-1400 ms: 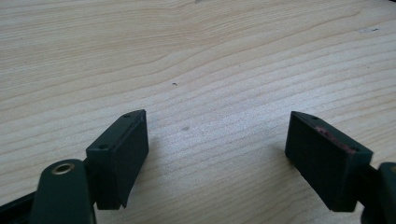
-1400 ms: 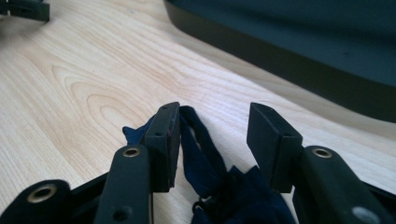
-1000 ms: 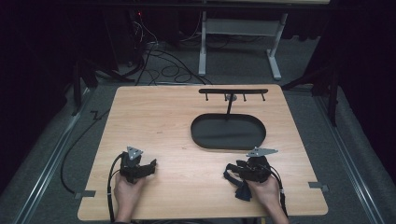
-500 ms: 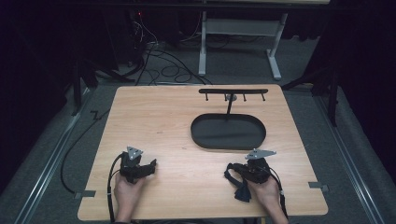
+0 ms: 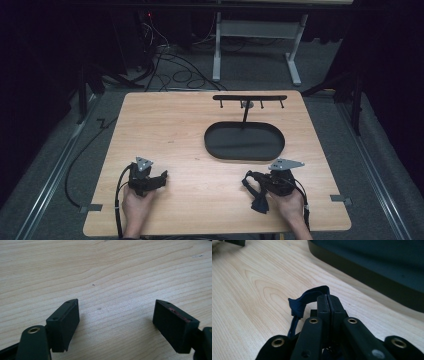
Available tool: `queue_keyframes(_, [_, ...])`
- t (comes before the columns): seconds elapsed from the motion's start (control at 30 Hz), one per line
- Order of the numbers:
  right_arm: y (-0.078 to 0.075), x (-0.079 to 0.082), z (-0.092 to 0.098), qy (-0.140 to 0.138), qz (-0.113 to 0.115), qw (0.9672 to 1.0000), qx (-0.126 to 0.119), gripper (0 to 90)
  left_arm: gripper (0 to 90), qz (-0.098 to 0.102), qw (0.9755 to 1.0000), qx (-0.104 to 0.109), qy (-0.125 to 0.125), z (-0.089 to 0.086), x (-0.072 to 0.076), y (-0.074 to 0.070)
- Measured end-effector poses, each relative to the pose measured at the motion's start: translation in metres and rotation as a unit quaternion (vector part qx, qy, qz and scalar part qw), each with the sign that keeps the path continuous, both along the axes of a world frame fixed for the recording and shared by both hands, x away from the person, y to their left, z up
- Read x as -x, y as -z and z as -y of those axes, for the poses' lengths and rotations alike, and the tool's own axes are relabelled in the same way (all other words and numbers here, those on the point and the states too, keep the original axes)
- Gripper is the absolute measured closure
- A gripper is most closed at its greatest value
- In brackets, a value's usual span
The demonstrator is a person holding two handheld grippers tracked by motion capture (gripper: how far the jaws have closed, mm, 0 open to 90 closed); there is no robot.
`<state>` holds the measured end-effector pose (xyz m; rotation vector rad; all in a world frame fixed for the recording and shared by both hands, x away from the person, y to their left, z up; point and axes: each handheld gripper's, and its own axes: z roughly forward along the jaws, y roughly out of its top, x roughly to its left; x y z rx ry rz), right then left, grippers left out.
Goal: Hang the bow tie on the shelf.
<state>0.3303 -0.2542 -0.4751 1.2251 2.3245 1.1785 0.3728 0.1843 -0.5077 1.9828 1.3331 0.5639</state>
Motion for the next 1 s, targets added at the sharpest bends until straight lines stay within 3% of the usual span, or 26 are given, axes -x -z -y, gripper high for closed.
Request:
queue_keyframes(0.5, [-0.027, 0.002, 0.015, 0.021, 0.037, 0.9991, -0.008, 90.0, 21.8, 0.0, 1.0, 0.0, 0.0, 0.0, 0.0, 0.0])
queue_keyframes(1.0, [-0.055, -0.011, 0.025, 0.038, 0.07, 0.9968, -0.004, 90.0, 21.8, 0.0, 1.0, 0.0, 0.0, 0.0, 0.0, 0.0])
